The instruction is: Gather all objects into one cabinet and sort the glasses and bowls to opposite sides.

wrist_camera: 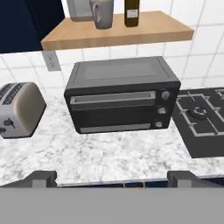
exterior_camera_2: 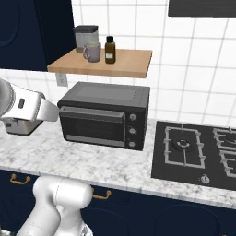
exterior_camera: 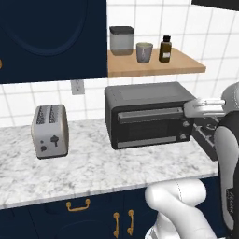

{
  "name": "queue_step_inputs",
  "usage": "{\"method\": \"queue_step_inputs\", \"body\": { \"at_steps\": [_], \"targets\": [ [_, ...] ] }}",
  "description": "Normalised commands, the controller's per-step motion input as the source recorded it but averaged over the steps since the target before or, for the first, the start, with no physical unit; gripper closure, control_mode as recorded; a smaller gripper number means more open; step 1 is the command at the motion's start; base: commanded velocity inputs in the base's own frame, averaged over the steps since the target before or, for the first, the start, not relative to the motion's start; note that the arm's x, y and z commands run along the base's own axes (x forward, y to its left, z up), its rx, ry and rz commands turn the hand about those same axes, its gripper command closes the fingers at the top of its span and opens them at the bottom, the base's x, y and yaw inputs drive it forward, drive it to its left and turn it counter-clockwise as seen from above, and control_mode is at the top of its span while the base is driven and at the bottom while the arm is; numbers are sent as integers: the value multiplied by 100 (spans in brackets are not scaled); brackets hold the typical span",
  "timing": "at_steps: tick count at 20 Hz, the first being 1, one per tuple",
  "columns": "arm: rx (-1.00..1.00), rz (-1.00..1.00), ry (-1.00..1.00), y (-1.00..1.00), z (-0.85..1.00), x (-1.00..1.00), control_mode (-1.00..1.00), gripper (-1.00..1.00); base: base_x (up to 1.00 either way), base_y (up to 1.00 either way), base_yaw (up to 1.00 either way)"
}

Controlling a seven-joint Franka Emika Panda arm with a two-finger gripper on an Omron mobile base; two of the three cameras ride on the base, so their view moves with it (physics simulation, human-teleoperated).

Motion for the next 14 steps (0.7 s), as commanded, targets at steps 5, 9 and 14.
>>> {"method": "queue_step_inputs", "body": {
  "at_steps": [5,9,14],
  "targets": [
    [4,0,-32,3,26,30,-100,-100,0,0,0],
    [7,0,-21,4,33,56,-100,-100,0,0,0],
    [0,-3,-16,26,44,38,-100,-100,0,0,0]
  ]
}}
